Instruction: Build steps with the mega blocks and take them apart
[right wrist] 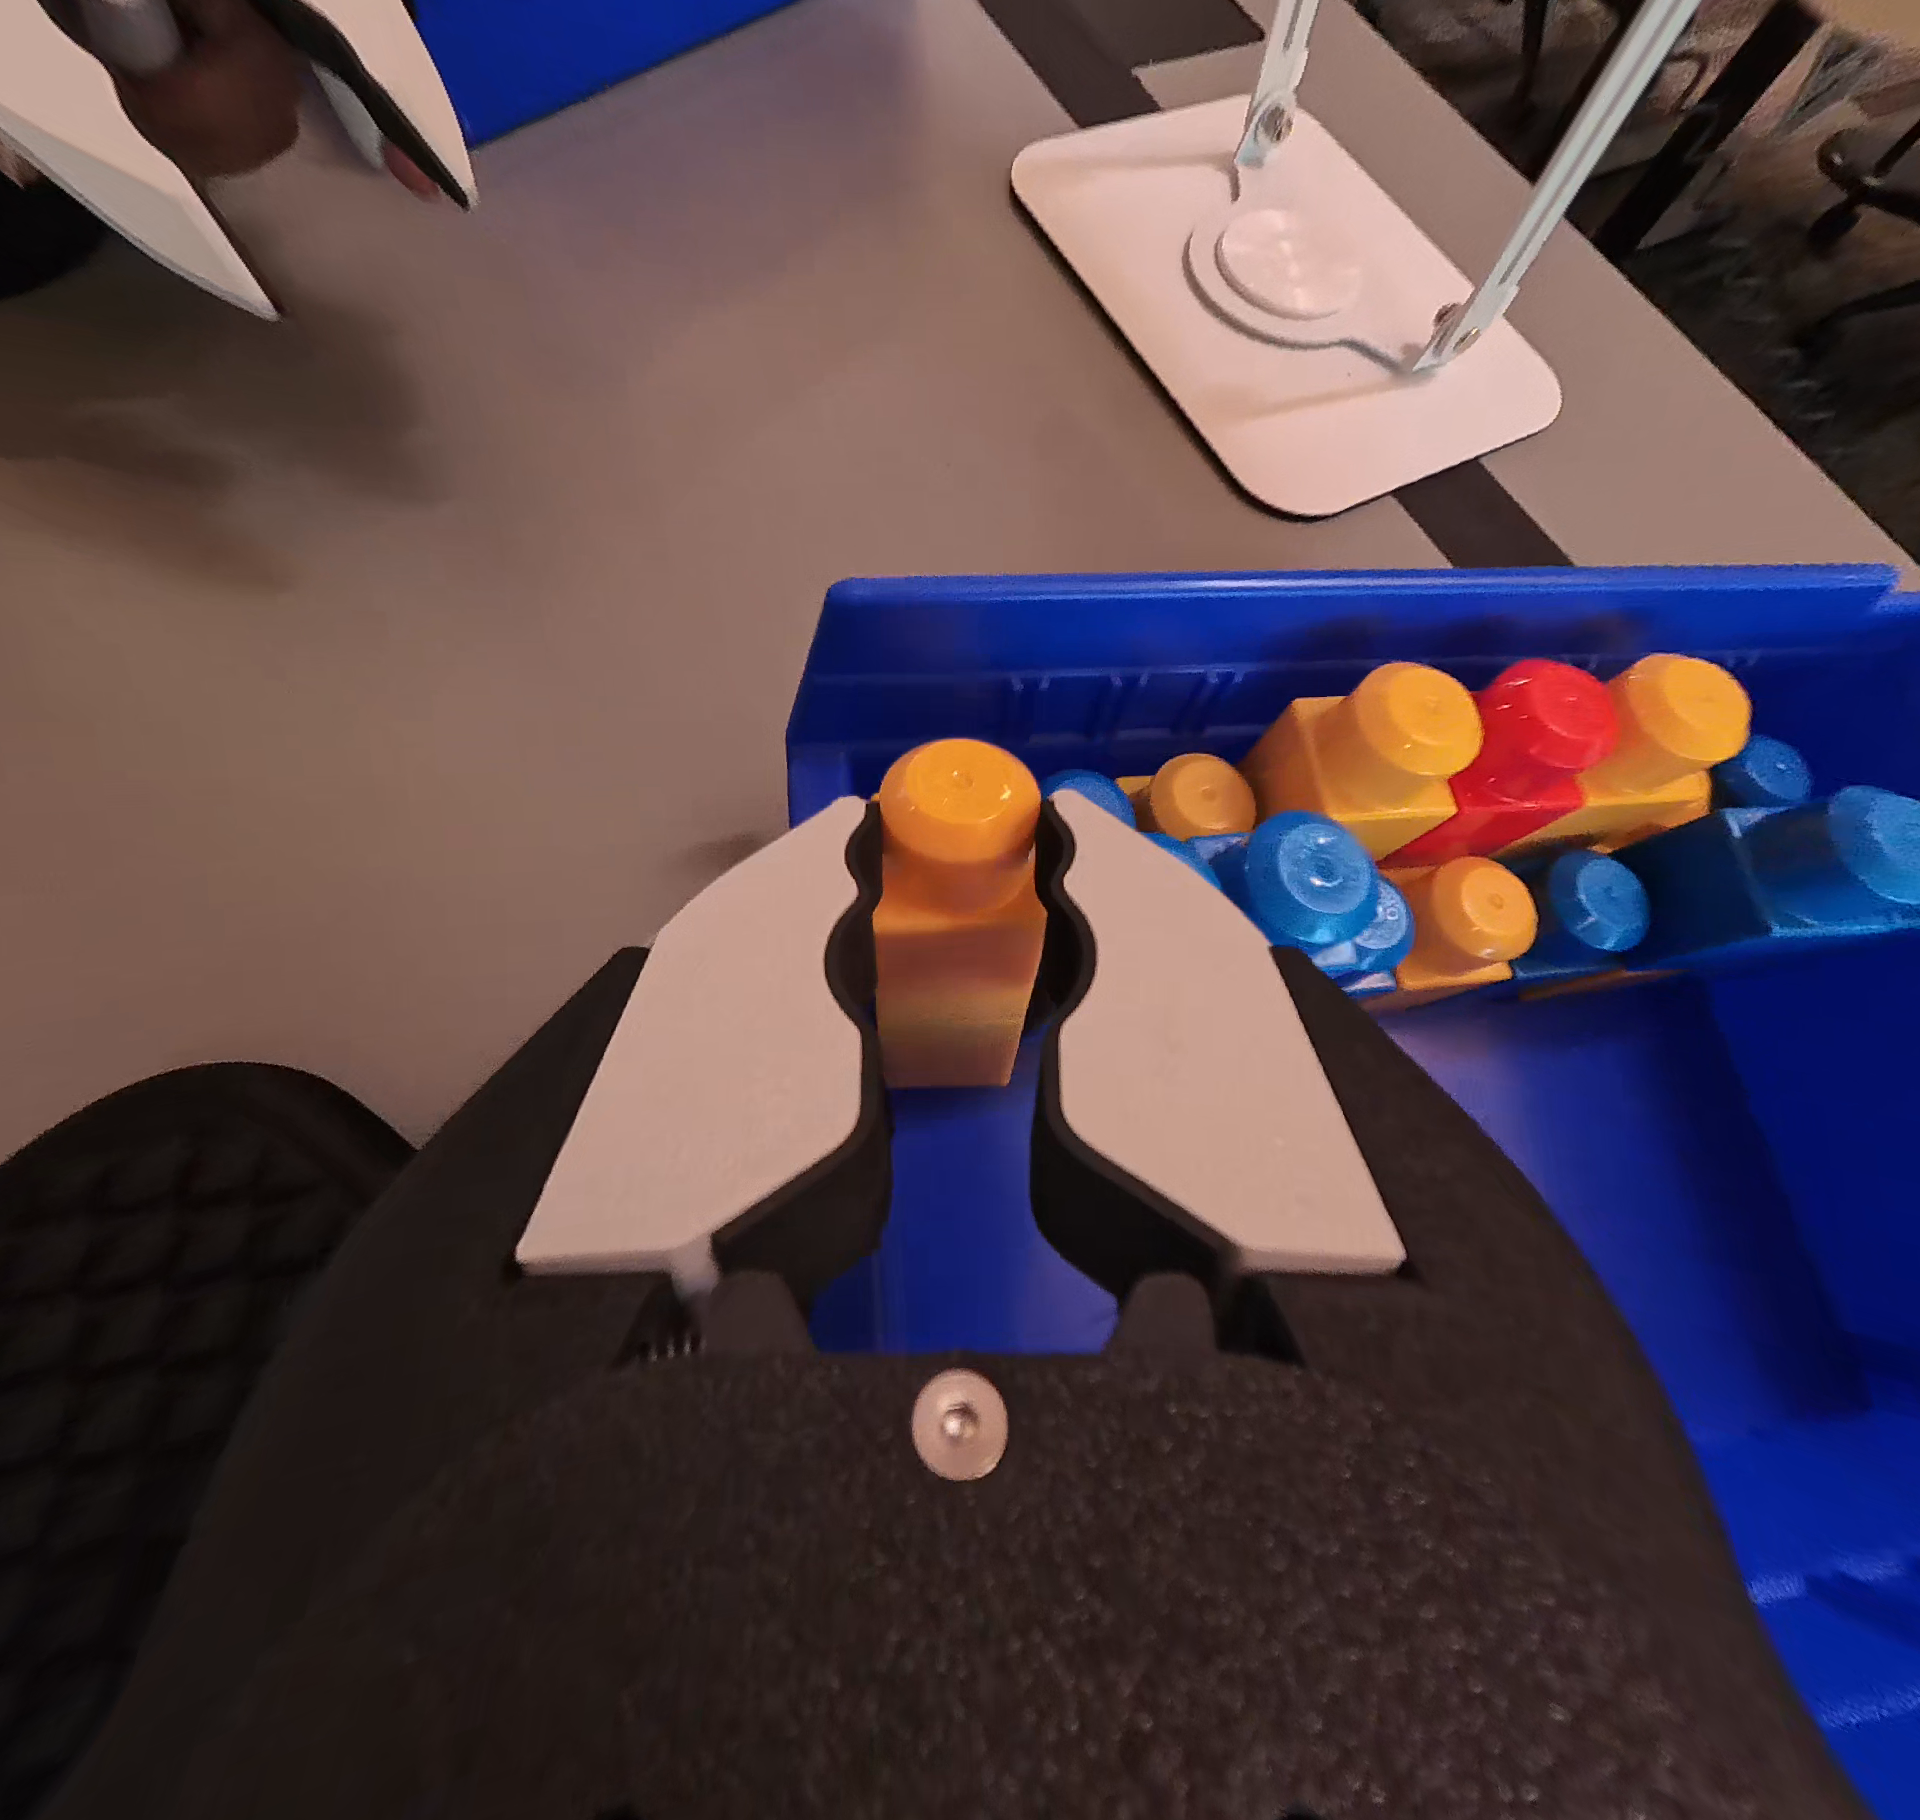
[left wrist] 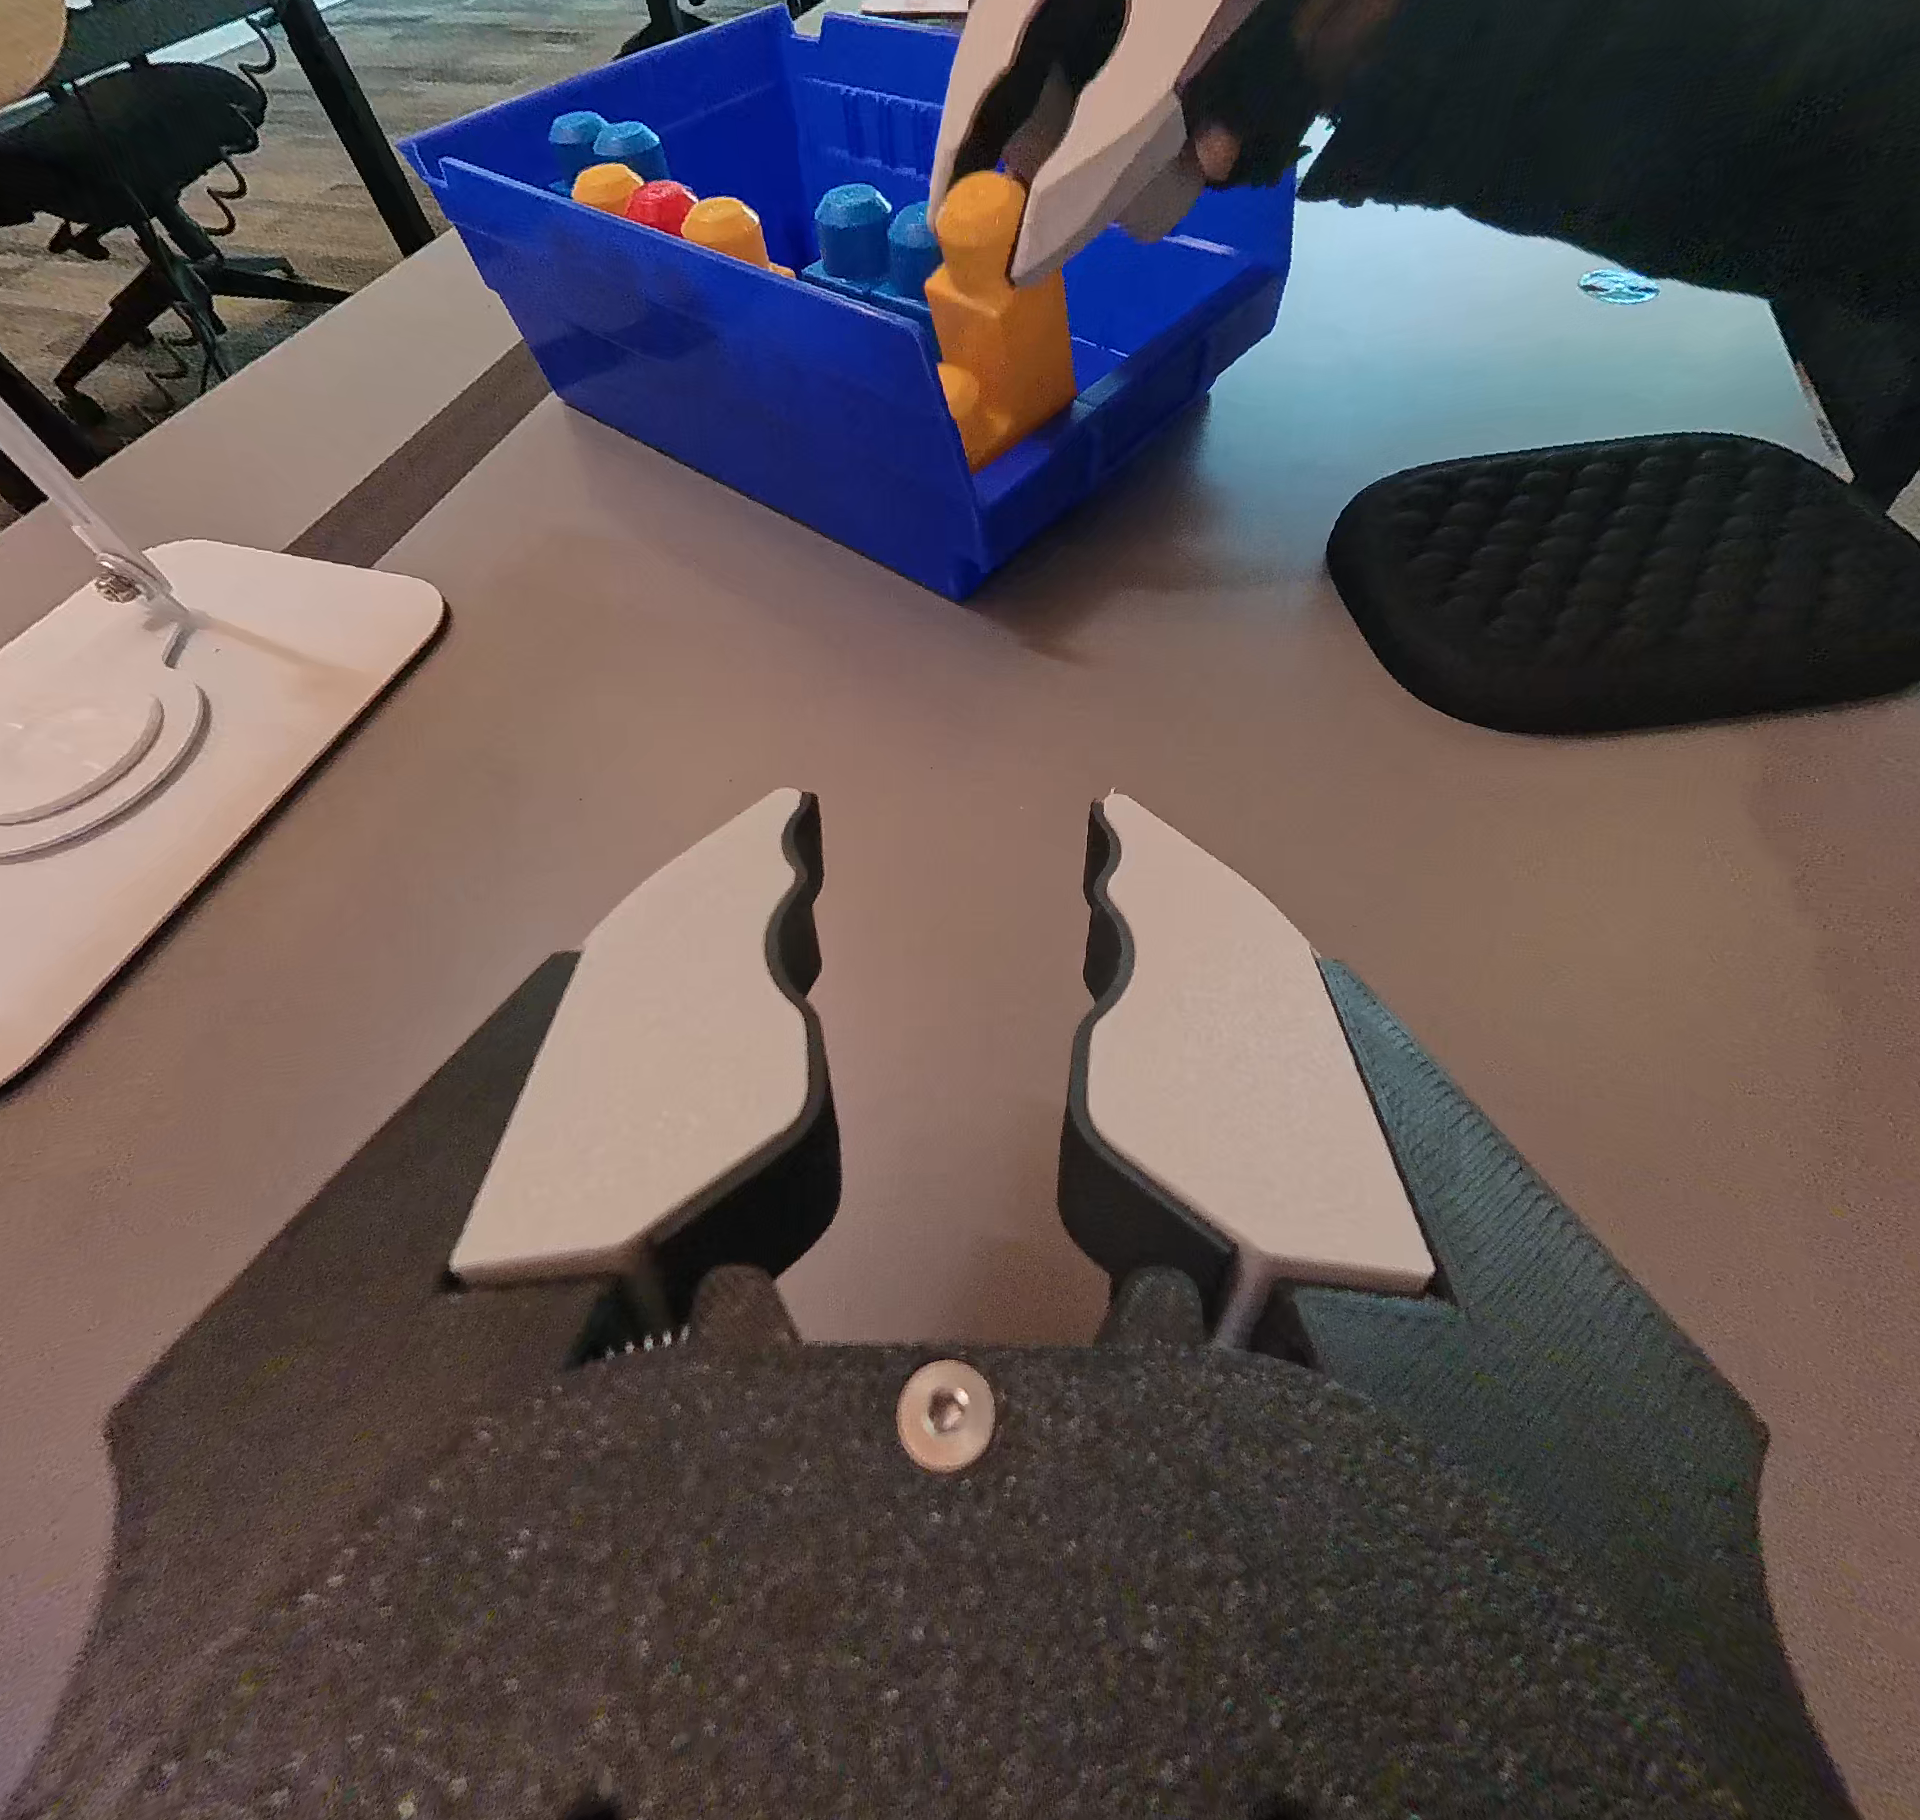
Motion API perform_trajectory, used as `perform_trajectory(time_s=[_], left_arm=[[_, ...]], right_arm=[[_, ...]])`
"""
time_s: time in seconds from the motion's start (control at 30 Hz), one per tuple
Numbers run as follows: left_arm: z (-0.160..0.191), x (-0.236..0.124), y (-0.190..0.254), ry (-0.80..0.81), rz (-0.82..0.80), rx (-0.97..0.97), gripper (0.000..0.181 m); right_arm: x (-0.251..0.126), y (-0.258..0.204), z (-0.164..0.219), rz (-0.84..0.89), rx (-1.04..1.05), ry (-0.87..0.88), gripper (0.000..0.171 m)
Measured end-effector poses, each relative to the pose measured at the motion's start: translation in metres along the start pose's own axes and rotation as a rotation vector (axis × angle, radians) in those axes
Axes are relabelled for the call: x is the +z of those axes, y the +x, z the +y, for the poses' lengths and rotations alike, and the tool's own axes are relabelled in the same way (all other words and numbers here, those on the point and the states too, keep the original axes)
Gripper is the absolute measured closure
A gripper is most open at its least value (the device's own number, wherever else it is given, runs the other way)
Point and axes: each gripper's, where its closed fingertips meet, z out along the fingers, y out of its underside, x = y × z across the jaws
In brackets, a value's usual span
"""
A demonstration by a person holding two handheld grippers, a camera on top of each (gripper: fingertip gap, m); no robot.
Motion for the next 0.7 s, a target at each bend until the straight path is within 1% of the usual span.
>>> perform_trajectory(time_s=[0.1, 0.23, 0.53, 0.6, 0.7], left_arm=[[0.001, 0.0, 0.0, -0.005, -0.001, 0.002, 0.133], [0.003, 0.001, 0.0, -0.013, -0.001, 0.005, 0.133], [0.005, 0.002, 0.001, -0.018, 0.002, 0.005, 0.133], [0.005, 0.002, 0.0, -0.019, 0.002, 0.001, 0.133], [0.006, 0.002, 0.0, -0.021, 0.004, -0.002, 0.133]], right_arm=[[0.006, -0.001, 0.007, 0.011, -0.004, -0.062, 0.143], [0.004, 0.0, 0.014, 0.013, 0.001, -0.131, 0.143], [0.002, 0.0, 0.017, 0.017, -0.017, -0.181, 0.143], [-0.002, -0.001, 0.011, 0.014, -0.024, -0.162, 0.14], [-0.015, -0.003, -0.018, 0.006, -0.004, -0.045, 0.13]])
